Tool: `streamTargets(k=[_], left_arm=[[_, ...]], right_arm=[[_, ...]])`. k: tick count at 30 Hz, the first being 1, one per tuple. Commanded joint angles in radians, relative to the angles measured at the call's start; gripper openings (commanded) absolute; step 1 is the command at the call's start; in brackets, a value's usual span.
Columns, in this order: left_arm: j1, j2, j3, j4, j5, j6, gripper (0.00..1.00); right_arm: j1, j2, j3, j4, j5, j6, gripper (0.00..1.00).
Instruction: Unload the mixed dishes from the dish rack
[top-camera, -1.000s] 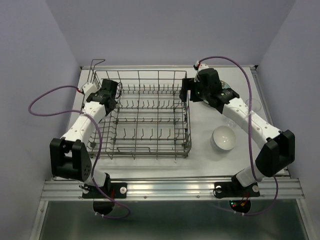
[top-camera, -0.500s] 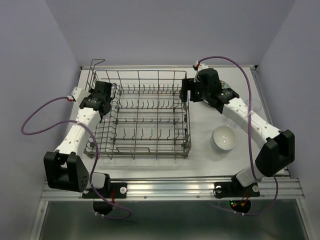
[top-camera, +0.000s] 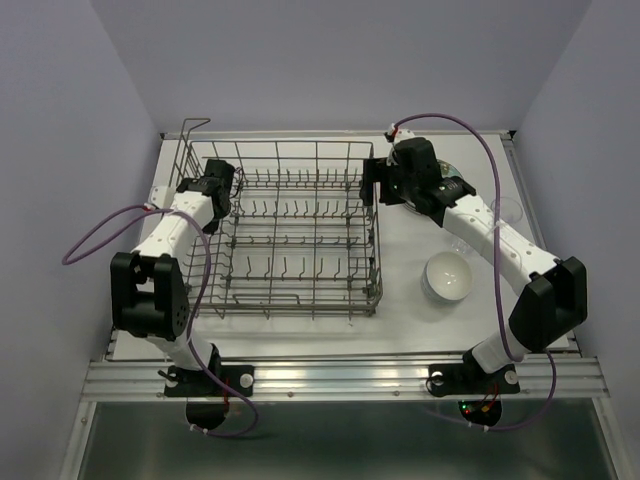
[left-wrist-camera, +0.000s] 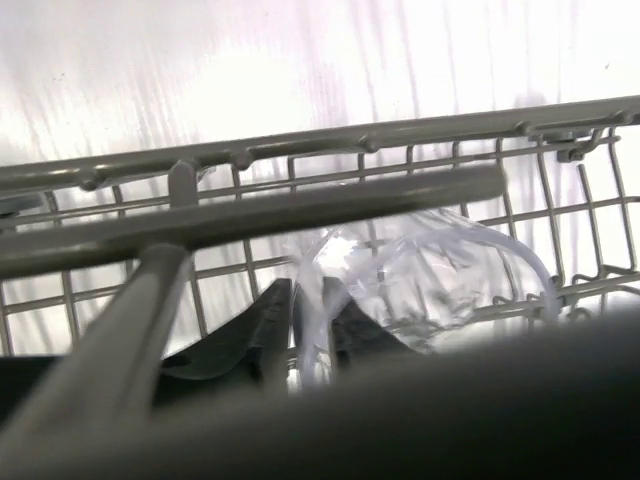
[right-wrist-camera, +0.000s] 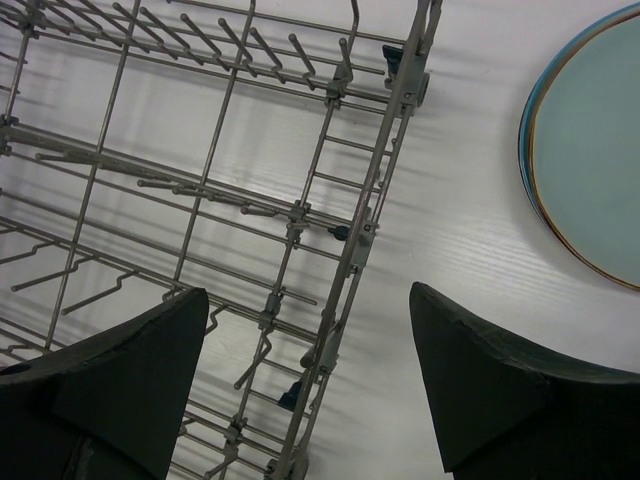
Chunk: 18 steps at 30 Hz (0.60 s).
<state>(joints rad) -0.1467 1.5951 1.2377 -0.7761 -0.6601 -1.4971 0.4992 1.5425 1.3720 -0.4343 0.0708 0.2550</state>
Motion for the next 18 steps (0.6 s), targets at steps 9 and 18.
streamTargets(k=[9, 18], left_arm=[[-0.030, -0.230, 0.055, -0.008, 0.010, 0.067, 0.00], [-0.192, -0.380, 0.182, 0.321, 0.215, 0.719, 0.00]], right_arm=[[0.009, -0.035, 0.009, 0.023, -0.022, -0.019, 0.92], [0.009, -0.130, 0.062, 0.071, -0.250, -0.042, 1.00]])
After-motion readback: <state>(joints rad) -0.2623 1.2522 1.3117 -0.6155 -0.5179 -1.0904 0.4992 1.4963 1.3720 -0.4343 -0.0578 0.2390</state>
